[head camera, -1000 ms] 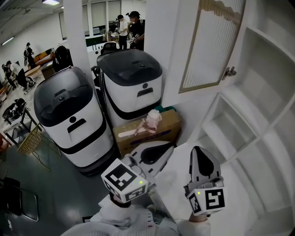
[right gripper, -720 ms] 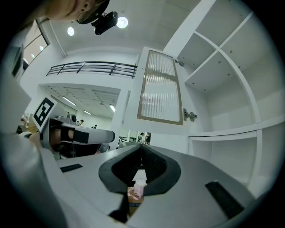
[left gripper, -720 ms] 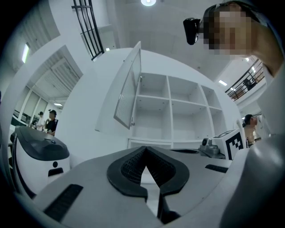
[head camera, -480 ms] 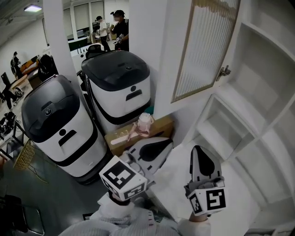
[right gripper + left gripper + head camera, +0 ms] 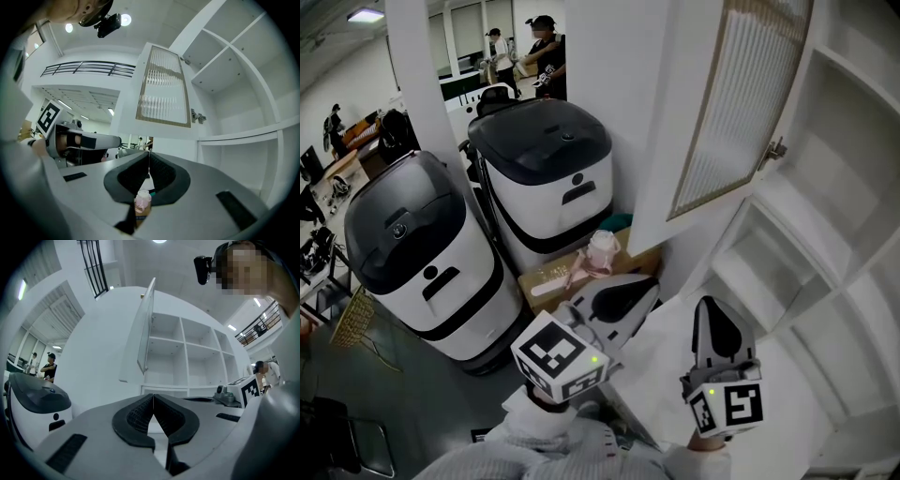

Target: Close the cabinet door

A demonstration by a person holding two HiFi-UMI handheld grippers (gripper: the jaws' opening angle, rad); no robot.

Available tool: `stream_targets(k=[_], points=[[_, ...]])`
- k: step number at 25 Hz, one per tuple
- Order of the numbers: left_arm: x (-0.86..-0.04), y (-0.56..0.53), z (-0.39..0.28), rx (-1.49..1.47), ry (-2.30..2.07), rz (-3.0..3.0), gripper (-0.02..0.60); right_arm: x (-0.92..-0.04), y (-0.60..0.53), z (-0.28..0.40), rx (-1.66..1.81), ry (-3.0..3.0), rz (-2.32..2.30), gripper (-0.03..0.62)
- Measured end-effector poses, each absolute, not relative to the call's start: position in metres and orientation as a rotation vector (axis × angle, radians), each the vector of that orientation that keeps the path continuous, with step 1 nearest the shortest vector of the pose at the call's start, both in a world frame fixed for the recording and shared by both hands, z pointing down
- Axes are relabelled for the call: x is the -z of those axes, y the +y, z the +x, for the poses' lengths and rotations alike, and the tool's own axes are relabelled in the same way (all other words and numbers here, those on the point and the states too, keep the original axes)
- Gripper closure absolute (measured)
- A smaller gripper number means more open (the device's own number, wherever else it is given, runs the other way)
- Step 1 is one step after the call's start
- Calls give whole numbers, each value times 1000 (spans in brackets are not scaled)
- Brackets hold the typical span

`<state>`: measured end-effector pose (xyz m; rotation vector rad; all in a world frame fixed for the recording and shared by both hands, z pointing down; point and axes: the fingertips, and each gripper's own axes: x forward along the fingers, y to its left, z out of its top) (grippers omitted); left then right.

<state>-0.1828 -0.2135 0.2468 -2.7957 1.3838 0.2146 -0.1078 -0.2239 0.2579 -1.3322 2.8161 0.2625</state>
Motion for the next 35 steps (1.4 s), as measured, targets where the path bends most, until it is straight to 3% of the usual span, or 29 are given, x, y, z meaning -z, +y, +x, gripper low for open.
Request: stream_targets(k=[6,9,18,31,35], points=[[-248,-227,-198,-235,1430,-2774,564,-264,-234,-115,-245,2831,-1324,580],[-250,-235,-202,-270,1436,-2771,453,-267,-238,-115,-238,2832,-1328,580],[-240,-262,-217,-506,1491,-2707,307,-272,-245,-108,-237,2849,-1370,580],[-214,-288,-206,-684,1415,-2588,310,-279,-257,-85,-262,2861,-1493,580],[-207,-289,-203,-726,1399,-2552,361,-281,-260,-82,-268,2859,-1514,580]])
